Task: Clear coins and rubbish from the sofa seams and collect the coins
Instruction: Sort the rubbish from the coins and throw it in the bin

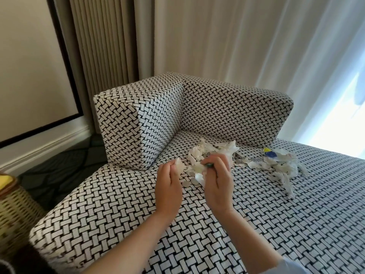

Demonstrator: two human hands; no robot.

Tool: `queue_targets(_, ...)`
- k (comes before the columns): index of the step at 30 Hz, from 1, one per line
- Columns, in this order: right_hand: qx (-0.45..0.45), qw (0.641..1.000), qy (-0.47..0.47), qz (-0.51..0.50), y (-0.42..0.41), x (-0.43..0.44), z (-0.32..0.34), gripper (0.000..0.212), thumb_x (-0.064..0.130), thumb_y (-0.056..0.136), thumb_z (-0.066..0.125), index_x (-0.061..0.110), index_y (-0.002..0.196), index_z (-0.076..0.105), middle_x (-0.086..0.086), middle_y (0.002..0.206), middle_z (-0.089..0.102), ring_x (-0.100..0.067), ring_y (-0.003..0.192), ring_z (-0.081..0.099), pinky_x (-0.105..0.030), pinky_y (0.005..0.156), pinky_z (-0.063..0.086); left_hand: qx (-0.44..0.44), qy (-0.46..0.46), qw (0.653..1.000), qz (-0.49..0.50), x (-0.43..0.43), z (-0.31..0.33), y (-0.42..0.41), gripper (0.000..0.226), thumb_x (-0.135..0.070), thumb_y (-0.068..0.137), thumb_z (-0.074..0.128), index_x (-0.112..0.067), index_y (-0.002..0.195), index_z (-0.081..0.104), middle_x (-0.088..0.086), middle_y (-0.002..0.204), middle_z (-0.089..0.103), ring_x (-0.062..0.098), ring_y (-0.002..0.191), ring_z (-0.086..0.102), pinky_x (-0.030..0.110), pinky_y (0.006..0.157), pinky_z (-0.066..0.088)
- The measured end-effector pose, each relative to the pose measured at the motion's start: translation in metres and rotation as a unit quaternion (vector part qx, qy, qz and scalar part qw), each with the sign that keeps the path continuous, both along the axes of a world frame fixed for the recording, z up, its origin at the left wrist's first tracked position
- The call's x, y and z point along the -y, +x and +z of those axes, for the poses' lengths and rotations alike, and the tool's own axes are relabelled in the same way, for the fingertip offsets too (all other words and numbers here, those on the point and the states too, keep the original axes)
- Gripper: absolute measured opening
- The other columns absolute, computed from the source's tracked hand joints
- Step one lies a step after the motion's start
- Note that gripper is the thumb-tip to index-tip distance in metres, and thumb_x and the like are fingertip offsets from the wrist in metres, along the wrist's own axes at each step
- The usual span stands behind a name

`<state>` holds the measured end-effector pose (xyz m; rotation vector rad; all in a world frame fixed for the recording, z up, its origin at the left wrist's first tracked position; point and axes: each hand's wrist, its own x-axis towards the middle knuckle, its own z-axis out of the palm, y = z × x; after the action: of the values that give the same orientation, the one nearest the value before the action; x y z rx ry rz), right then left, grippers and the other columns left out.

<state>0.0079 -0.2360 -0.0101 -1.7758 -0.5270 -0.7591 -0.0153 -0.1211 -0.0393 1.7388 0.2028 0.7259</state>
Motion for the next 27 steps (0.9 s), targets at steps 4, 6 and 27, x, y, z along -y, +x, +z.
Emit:
queue_targets(4,-0.006,0.996,0.053,0.076,-0.012,-0.053,0.030,0.026,-0.005,0.083,0.039,0.011,0.078,0.059,0.004,0.081,0.057,-0.014,0.079,0.052,-0.020,0.071,0.042,0.035,-0.105,0.994,0.004,-0.034,0.029,-0.014,0.026,-0.023,0.104,0.036,-0.018,0.116,0.059,0.000,0.105,0.060,0.013,0.094,0.057,0.030,0.084,0.048)
queue_targets(6,-0.064,0.984,0.097,0.132,-0.021,-0.083,0.042,0.027,-0.001,0.081,0.038,0.013,0.077,0.060,0.001,0.078,0.059,-0.013,0.076,0.053,-0.019,0.069,0.043,0.059,-0.130,0.990,0.019,-0.059,0.041,-0.026,0.024,-0.022,0.104,0.038,-0.015,0.109,0.060,-0.002,0.093,0.059,0.013,0.085,0.055,0.027,0.078,0.047)
queue_targets(27,-0.370,0.780,0.044,0.503,-0.176,-0.387,-0.017,0.028,-0.007,0.086,0.037,0.004,0.073,0.059,-0.006,0.068,0.059,-0.011,0.061,0.055,-0.021,0.056,0.047,-0.002,-0.187,0.933,0.308,-0.318,-0.014,-0.240,0.030,-0.012,0.101,0.042,-0.032,0.091,0.062,-0.013,0.091,0.064,-0.016,0.073,0.058,0.002,0.062,0.042)
